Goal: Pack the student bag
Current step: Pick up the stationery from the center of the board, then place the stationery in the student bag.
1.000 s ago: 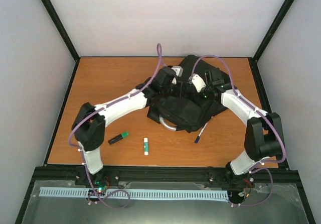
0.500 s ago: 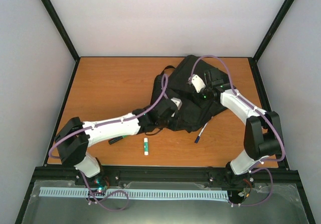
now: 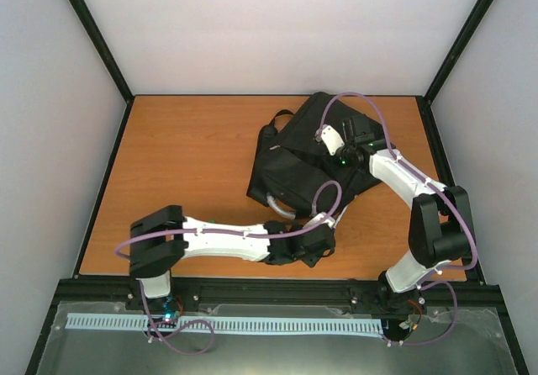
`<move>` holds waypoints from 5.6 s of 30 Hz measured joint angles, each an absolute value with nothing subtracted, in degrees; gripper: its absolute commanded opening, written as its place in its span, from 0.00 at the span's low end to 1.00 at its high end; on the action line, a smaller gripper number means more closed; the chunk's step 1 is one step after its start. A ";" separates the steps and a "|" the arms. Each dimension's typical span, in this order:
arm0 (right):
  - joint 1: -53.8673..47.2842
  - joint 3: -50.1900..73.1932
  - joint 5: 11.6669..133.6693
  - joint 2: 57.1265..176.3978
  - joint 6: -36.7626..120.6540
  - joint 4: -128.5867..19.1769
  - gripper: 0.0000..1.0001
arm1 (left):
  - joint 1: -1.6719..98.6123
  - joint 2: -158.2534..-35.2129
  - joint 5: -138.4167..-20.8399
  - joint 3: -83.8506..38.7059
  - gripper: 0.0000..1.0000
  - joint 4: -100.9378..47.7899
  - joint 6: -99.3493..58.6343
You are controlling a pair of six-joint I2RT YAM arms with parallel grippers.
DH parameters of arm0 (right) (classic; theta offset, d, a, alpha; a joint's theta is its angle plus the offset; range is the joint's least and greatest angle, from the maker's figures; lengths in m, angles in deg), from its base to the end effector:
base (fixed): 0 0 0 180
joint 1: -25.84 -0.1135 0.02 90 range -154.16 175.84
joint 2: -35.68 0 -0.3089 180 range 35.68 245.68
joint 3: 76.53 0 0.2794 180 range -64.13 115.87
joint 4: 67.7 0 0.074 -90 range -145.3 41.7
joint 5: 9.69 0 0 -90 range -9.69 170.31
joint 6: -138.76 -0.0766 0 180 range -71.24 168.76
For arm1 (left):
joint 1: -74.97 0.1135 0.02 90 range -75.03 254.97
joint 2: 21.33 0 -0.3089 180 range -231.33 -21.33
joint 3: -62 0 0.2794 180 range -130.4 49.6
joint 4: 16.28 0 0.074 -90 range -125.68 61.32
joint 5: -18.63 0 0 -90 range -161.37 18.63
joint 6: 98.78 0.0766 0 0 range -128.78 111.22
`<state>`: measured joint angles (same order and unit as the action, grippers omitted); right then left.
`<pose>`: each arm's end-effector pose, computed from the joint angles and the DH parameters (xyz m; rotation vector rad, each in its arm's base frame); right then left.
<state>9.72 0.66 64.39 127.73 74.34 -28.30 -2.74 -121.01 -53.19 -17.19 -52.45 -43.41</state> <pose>0.3663 0.1277 0.2307 -0.9892 2.2825 0.2802 0.1115 -0.3997 0.1976 0.8168 2.3996 -0.4043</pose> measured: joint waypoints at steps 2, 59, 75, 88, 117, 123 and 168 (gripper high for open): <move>9.74 0.68 64.32 127.73 74.32 -28.25 0.03 | -3.29 -124.02 -52.01 -18.04 0.47 -52.60 -43.41; 10.37 1.08 62.46 127.73 73.93 -27.71 0.03 | -1.04 -118.95 -59.62 -7.68 0.12 -67.33 -49.51; 10.39 1.08 62.24 127.73 73.75 -27.66 0.03 | 1.87 -115.45 -61.50 -7.09 0.33 -75.40 -48.09; 10.44 1.08 62.22 127.73 73.73 -27.66 0.03 | 6.48 -123.28 -62.92 -12.27 0.19 -73.80 -42.89; 10.74 1.08 60.85 127.73 73.78 -27.62 0.03 | 20.82 -122.30 -65.48 -32.55 0.03 -72.27 -34.32; 10.76 1.08 60.36 127.73 73.80 -27.60 0.03 | 27.66 -132.28 -72.58 -40.33 0.03 -71.13 -30.27; 10.81 1.08 58.83 127.34 74.41 -27.18 0.03 | 32.69 -121.79 -77.65 -24.25 0.25 -60.47 -32.59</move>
<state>10.81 1.08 58.83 127.34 74.41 -27.18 32.69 -121.79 -77.65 -24.25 -60.47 -32.59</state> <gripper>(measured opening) 0.035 0.272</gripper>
